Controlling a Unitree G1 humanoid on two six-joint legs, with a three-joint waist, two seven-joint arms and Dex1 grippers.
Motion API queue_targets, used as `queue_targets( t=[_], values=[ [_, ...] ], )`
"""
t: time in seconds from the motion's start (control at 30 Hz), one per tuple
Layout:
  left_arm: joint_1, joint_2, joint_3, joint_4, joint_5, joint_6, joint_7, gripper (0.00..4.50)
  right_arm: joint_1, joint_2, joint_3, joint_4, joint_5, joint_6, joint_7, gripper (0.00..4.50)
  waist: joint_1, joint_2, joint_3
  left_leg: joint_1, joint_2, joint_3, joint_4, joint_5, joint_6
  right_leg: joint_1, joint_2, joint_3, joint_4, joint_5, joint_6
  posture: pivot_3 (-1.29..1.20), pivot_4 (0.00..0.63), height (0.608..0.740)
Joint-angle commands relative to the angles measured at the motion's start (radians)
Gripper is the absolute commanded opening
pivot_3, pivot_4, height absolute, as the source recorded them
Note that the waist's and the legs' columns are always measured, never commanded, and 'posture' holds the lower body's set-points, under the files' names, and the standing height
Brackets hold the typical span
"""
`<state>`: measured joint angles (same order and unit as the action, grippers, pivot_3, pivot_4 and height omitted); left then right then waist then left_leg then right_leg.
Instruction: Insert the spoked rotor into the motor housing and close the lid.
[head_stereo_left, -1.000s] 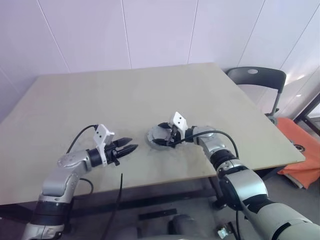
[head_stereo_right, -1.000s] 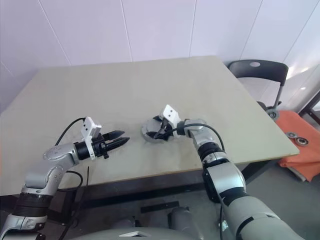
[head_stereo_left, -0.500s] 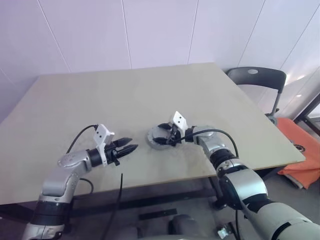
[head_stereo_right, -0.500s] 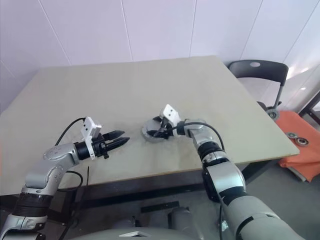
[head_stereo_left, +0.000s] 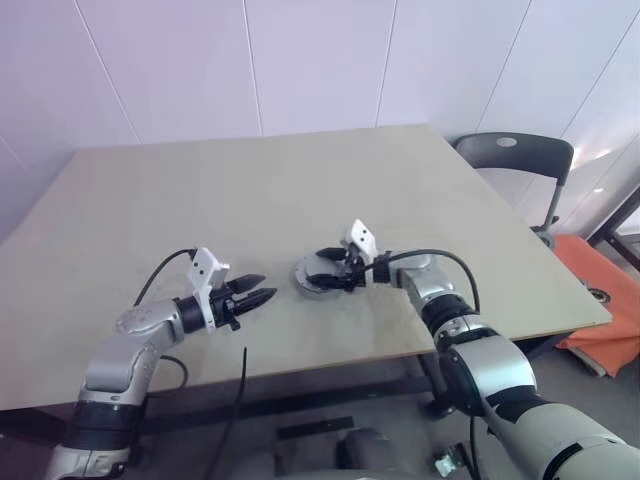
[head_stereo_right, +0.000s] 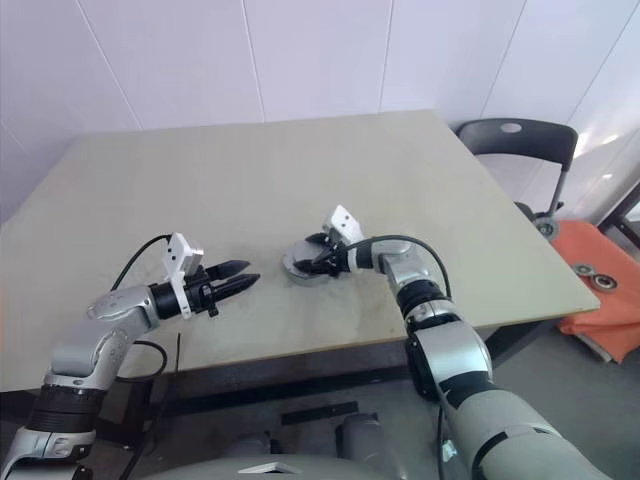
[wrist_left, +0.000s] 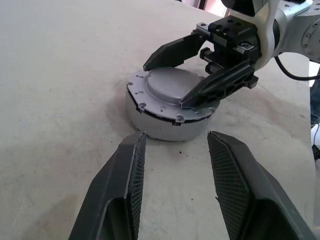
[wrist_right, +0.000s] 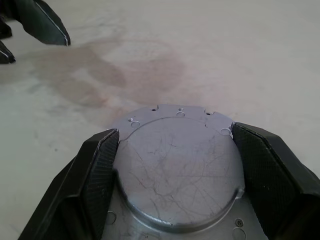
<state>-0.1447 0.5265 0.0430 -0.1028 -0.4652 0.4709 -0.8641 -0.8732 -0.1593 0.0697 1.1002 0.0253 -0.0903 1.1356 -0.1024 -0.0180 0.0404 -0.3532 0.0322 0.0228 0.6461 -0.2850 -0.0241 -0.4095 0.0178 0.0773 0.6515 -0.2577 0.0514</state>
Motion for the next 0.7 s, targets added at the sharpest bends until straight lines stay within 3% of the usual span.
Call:
queue_targets(
  t=[0.03,0.33,0.7],
  values=[
    [-0.022,0.003,0.006,-0.016,0.000,-0.015,-0.001,2.12,-0.018,0.006,0.001,-0.028,0.012,0.007,0.025,3.24,0.000,0.000,0.000,0.000,0.000,0.000,0.000,0.000,0.000,0.000,0.000,0.000,0.000,0.000,0.000,0.00,0.000,0.740],
    [-0.020,0.004,0.009,-0.019,0.000,-0.014,0.001,2.12,0.000,0.026,0.025,-0.047,-0.007,-0.043,0.002,3.24,-0.003,0.000,0.000,0.000,0.000,0.000,0.000,0.000,0.000,0.000,0.000,0.000,0.000,0.000,0.000,0.00,0.000,0.740],
    [-0.013,0.005,0.012,-0.025,-0.002,-0.013,0.004,2.12,-0.036,0.052,-0.047,-0.041,0.062,-0.015,-0.042,3.24,-0.007,0.000,0.000,0.000,0.000,0.000,0.000,0.000,0.000,0.000,0.001,0.000,0.001,0.000,0.000,0.00,0.000,0.740]
  ],
)
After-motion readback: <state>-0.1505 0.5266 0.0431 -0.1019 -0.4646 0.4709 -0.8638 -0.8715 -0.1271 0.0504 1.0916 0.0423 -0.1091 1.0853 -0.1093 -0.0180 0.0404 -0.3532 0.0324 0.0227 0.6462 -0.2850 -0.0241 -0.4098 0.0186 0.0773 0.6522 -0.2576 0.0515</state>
